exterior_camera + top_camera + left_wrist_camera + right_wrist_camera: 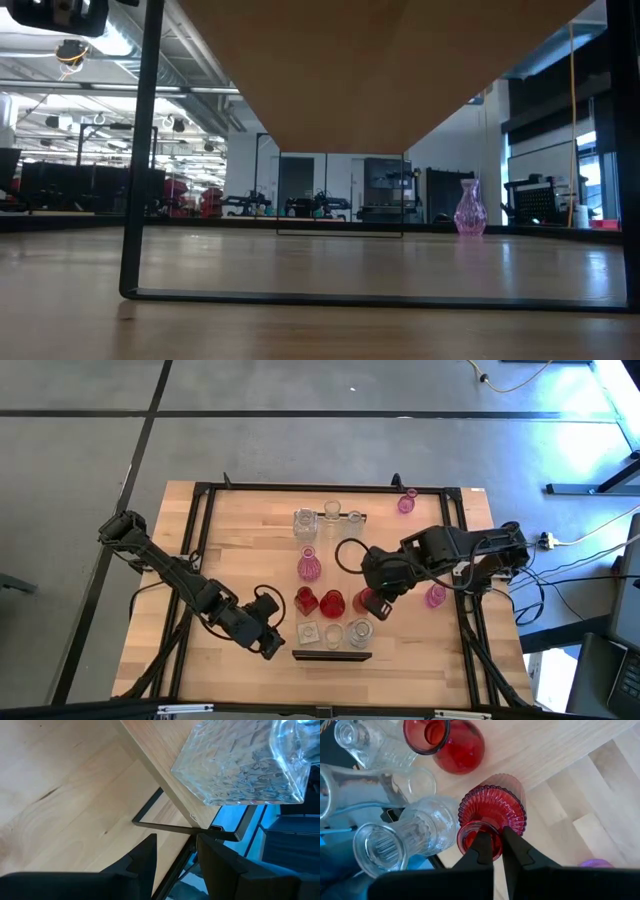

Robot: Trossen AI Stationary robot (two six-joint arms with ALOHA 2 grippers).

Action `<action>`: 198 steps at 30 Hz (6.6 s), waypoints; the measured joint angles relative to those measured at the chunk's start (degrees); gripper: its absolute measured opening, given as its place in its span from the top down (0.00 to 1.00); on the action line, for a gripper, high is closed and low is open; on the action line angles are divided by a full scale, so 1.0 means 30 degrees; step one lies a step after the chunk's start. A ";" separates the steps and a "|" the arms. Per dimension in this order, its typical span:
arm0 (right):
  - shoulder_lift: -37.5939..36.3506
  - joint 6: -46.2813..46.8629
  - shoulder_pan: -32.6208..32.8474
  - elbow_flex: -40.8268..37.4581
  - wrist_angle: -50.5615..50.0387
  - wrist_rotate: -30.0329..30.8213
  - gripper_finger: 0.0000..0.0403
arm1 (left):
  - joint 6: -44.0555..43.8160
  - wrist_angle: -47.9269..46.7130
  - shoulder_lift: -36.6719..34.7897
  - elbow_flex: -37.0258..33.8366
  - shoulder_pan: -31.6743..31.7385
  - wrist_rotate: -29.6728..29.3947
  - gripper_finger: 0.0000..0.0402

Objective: Sort vases onto shelf
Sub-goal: Put the red vase on the shelf aligned with the other red vases, then adjust the red vase on the shelf, then put the pink vase on the shelf aligned with the other pink vase

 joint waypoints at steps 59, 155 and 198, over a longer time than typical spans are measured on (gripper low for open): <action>0.0409 -0.1786 -0.0845 -0.0029 0.1278 -0.2046 0.99 | 0.2000 -0.2389 -0.0555 -0.0015 0.2659 -0.3611 0.67; -0.3435 0.2131 -0.1443 -0.3450 -0.0136 0.4532 0.75 | 0.2356 -0.2985 -0.0695 0.0000 0.3158 -0.2579 0.67; -1.4971 2.0842 0.2550 -2.5724 0.4444 0.0203 0.75 | 0.1647 -0.7733 -0.3934 0.0000 0.1661 -0.4306 0.67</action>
